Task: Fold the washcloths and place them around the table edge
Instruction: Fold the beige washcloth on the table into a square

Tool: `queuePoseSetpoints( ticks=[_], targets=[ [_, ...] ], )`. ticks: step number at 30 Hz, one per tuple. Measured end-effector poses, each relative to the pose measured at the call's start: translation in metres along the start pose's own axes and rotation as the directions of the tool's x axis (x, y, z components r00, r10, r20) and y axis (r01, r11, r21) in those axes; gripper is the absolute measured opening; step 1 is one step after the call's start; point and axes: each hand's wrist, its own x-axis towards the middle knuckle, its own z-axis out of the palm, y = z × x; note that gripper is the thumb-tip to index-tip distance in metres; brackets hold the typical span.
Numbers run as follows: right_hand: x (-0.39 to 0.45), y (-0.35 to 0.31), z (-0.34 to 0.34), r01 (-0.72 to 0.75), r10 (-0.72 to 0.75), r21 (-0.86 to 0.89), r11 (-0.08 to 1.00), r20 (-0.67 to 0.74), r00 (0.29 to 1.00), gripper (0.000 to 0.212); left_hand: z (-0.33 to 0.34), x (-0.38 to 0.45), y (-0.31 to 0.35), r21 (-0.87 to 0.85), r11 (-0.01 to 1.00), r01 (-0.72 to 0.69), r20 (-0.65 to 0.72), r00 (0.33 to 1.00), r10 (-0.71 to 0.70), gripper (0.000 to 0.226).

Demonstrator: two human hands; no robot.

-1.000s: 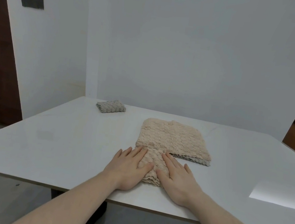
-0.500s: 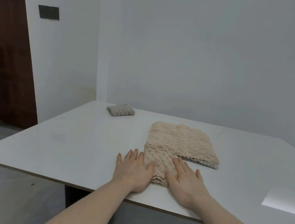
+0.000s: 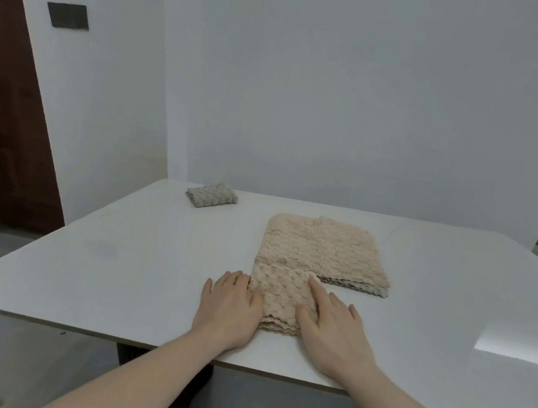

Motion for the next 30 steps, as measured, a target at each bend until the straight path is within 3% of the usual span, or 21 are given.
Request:
queuePoseSetpoints(
  ticks=[5,10,17,21,24,27,30],
  targets=[
    [0.003,0.004,0.0,0.008,-0.009,0.035,0.999,0.022,1.0,0.06,-0.003,-0.003,0.002,-0.049,0.999,-0.011,0.03,0.999,0.012,0.043],
    [0.007,0.008,0.001,0.03,-0.035,0.072,0.997,0.06,0.998,0.054,-0.007,-0.002,0.002,-0.196,0.98,-0.03,-0.025,0.999,0.026,0.016],
    [0.007,0.008,0.005,0.027,-0.033,0.069,0.997,0.09,0.995,0.052,-0.016,-0.004,0.003,-0.415,0.908,0.054,0.014,0.999,-0.052,0.021],
    [0.013,0.003,-0.009,-0.097,0.081,0.14,0.985,0.121,0.989,0.046,-0.029,-0.002,0.012,-0.388,0.906,0.17,0.088,0.985,-0.148,0.033],
    [0.02,-0.011,-0.037,-0.271,0.206,0.236,0.933,0.267,0.942,0.041,-0.055,-0.001,0.034,-0.321,0.899,0.298,0.227,0.946,-0.232,0.026],
    [0.026,-0.044,-0.088,-0.478,0.336,0.283,0.832,0.429,0.839,0.045,-0.098,-0.003,0.077,-0.321,0.763,0.561,0.364,0.817,-0.447,0.028],
    [0.017,-0.077,-0.142,-0.57,0.399,0.395,0.721,0.437,0.806,0.046,-0.147,-0.013,0.119,-0.389,0.648,0.655,0.375,0.755,-0.538,0.025]
  ],
)
